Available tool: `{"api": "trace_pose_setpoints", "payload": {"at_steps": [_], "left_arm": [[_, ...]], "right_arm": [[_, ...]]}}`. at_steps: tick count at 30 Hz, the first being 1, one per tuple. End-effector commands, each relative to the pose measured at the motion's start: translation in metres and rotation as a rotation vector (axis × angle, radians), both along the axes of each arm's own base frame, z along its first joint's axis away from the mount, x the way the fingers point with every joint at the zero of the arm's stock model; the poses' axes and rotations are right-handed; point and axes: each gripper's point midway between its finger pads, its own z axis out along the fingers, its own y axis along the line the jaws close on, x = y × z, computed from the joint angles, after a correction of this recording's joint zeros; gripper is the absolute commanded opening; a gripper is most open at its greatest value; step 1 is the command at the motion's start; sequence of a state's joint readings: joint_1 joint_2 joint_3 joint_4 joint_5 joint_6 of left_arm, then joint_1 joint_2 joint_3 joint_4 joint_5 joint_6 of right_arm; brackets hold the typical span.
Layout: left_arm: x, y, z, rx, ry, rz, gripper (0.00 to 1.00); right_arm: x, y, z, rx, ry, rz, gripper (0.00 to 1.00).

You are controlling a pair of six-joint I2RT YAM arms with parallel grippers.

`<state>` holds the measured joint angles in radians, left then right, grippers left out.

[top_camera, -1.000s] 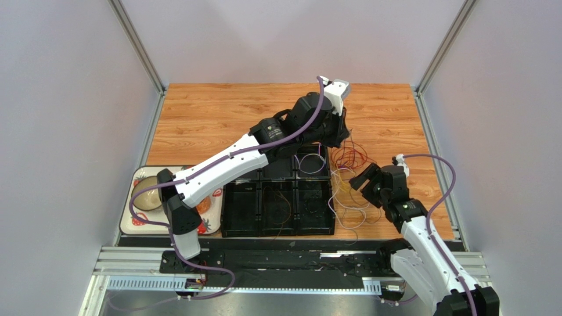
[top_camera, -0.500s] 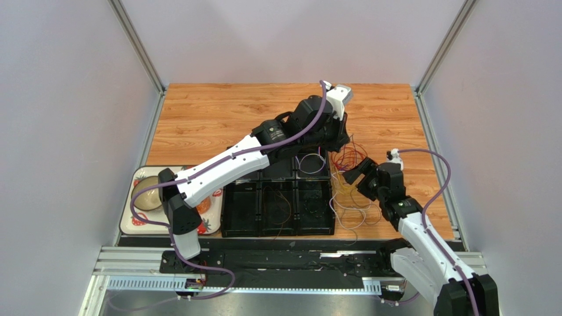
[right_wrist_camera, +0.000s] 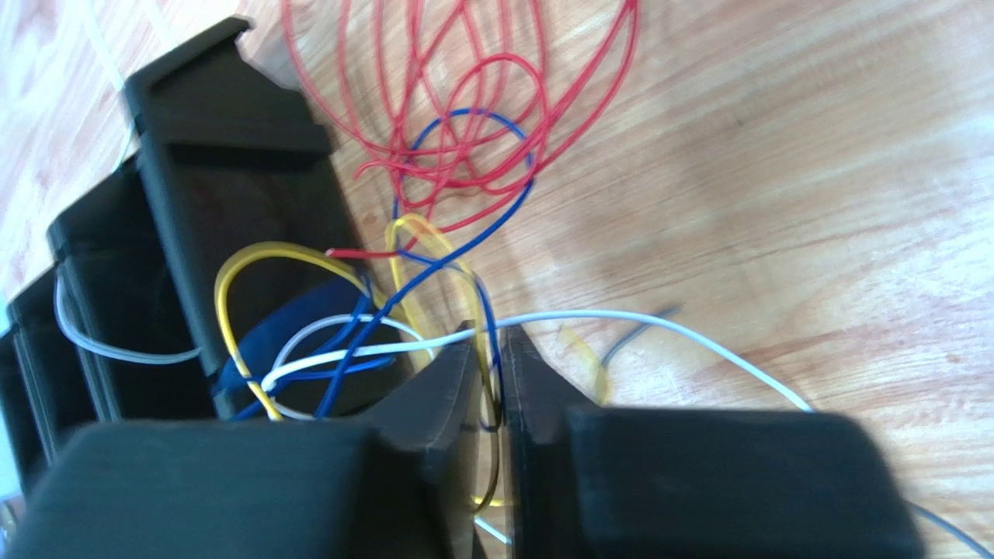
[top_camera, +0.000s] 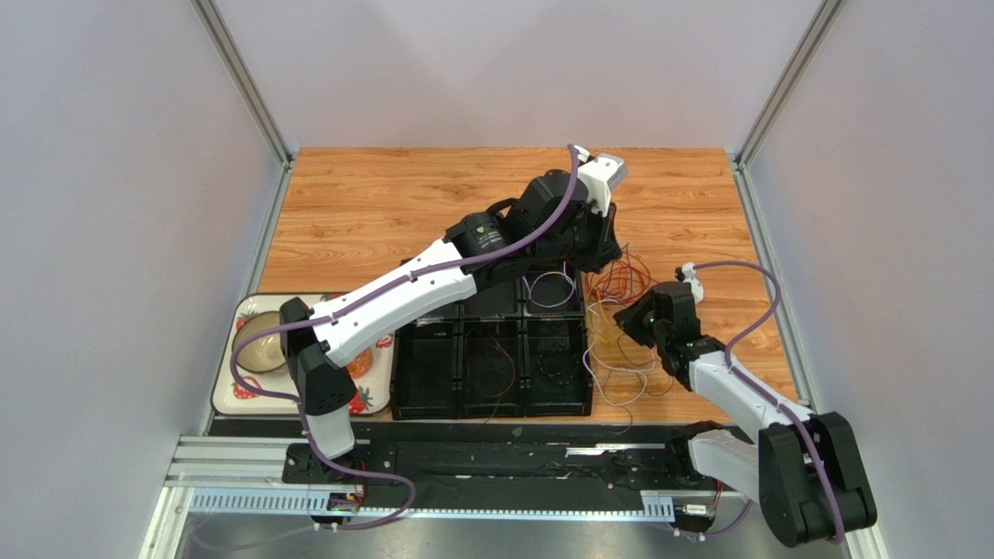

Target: Untangle the cables

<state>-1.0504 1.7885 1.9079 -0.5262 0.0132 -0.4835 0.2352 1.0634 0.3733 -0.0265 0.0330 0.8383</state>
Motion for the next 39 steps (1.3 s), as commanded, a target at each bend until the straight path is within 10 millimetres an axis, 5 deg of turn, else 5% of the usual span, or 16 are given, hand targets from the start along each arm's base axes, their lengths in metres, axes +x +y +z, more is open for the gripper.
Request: {"api": "trace_pose_setpoints", "payload": {"at_steps": [1, 2, 12, 25, 31, 36, 39], "left_arm": [[-0.011, 0.011, 0.055, -0.107, -0.067, -0.036, 0.0], [-0.012, 0.015, 0.064, -0.114, -0.081, -0.034, 0.0], [-0.01, 0.065, 0.155, -0.13, -0.328, 0.025, 0.0], [-0.002, 0.202, 0.266, -0.259, -0.58, 0.349, 0.0], [-0.007, 0.241, 0.29, -0.26, -0.674, 0.433, 0.0], [-0.002, 0.262, 0.283, -0.197, -0.696, 0.511, 0.0], [0.001, 0.29, 0.284, -0.186, -0.725, 0.614, 0.0]], "right_arm": [[0.02, -0.004, 0.009, -0.023, -0.069, -0.037, 0.06], [0.02, -0.006, 0.007, -0.03, -0.063, -0.044, 0.0], [0.02, -0.013, -0.009, -0.072, -0.026, -0.072, 0.0], [0.019, -0.014, -0.018, -0.062, 0.015, -0.079, 0.0], [0.019, -0.014, -0.02, -0.063, 0.024, -0.083, 0.0], [0.019, -0.015, -0.021, -0.064, 0.028, -0.086, 0.0], [0.019, -0.016, -0.022, -0.06, 0.035, -0.088, 0.0]]}}
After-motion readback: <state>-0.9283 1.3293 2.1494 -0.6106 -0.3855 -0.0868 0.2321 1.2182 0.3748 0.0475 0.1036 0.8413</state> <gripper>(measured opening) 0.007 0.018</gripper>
